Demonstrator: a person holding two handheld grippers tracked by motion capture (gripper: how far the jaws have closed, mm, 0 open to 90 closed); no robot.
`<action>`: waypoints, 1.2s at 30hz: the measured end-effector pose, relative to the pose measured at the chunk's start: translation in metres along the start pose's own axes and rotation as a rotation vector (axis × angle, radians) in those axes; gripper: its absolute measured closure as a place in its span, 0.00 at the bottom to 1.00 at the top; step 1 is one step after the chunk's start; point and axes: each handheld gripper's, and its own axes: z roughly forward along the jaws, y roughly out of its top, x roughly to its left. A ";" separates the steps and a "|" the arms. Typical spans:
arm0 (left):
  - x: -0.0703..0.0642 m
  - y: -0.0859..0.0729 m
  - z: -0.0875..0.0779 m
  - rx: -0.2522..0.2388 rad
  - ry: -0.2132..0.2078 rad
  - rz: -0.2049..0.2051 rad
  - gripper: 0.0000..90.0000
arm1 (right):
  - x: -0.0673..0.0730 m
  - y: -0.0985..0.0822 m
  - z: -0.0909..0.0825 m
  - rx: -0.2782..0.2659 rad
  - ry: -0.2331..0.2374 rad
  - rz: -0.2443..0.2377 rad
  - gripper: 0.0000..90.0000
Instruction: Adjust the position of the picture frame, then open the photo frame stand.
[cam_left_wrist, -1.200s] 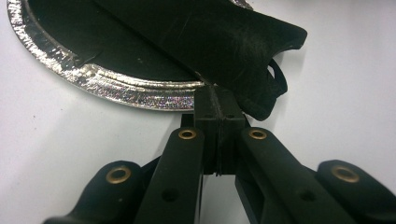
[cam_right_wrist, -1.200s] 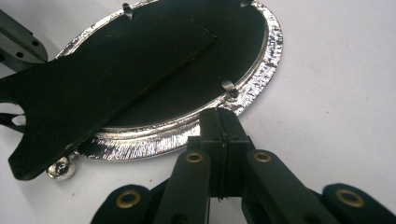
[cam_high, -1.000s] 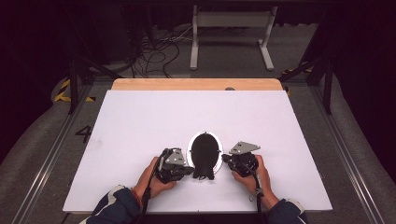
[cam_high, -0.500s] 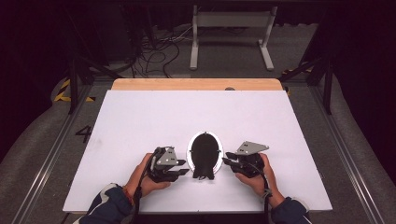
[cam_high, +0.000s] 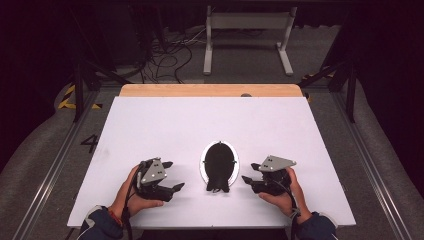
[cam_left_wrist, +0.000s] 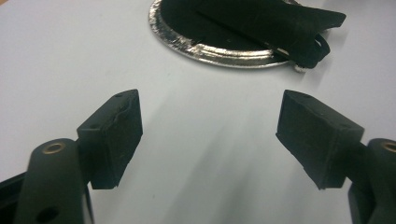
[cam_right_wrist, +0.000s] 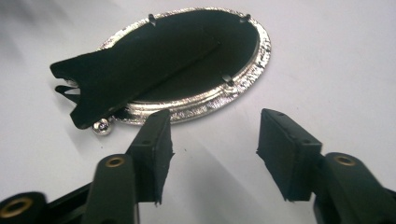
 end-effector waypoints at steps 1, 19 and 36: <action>0.001 -0.004 -0.003 -0.003 0.009 -0.021 0.25 | 0.000 -0.001 0.000 0.005 0.000 0.009 0.45; 0.011 -0.043 -0.033 0.029 0.080 -0.074 0.27 | 0.000 -0.010 0.002 0.072 0.044 0.062 0.51; 0.014 -0.045 -0.030 0.026 0.049 -0.108 0.27 | 0.035 0.003 0.019 0.144 0.141 0.003 0.65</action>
